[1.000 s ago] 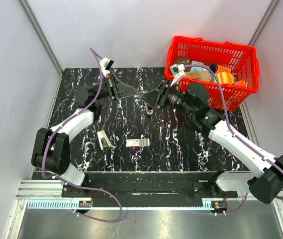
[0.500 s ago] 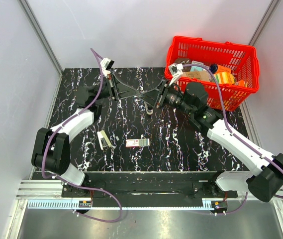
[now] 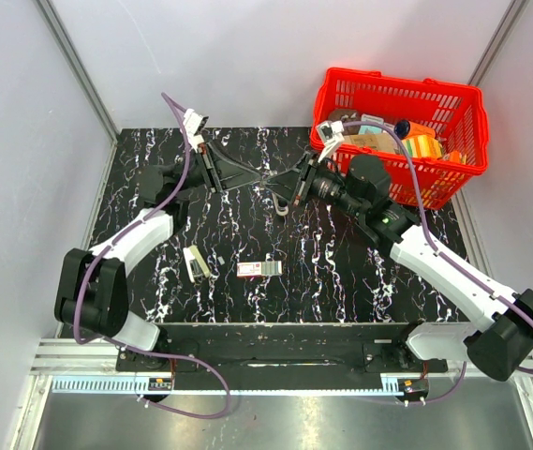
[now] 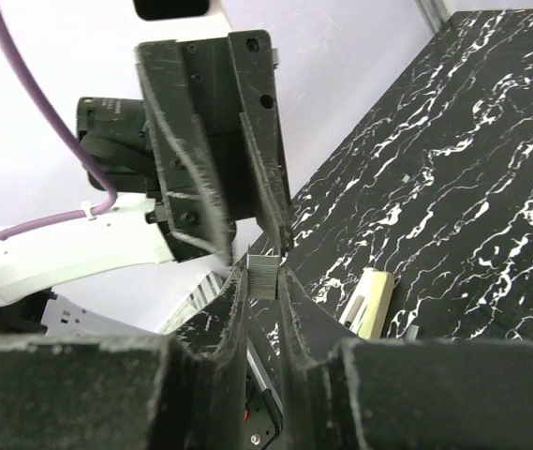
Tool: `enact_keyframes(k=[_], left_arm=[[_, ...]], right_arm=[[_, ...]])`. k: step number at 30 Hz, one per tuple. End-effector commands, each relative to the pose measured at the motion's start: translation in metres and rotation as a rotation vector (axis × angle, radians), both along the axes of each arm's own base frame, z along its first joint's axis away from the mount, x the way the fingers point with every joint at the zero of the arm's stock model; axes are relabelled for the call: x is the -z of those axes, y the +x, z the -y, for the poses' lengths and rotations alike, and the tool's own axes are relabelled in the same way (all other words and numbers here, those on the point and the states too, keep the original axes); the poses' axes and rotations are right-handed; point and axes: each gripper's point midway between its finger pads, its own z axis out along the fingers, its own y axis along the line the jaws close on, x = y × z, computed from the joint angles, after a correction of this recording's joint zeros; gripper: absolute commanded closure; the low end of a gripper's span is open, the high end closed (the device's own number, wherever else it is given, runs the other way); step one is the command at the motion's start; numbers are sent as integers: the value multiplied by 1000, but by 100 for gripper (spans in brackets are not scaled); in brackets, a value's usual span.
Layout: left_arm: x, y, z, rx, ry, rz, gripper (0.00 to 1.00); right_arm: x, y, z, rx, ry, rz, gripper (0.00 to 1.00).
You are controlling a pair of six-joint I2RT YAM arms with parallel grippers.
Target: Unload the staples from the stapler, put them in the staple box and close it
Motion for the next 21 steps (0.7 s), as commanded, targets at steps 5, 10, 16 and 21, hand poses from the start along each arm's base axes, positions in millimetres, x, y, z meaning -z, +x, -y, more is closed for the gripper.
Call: enact_keyframes(k=[5,10,16,21], left_arm=[[-20,-11,-10,-26,-13,157,57],[-14,-9,-17,-18,-13,160,48],[36,47,-34,-255,218,200,37],[121,101,-66,-499,624,203,45]], right_arm=[[-12,5,11,57,-13,41,99],[3,5,13,67,-50,10,100],[20,3,19,87,-99,-22,100],[58,2,20,83,-179,-128,100]])
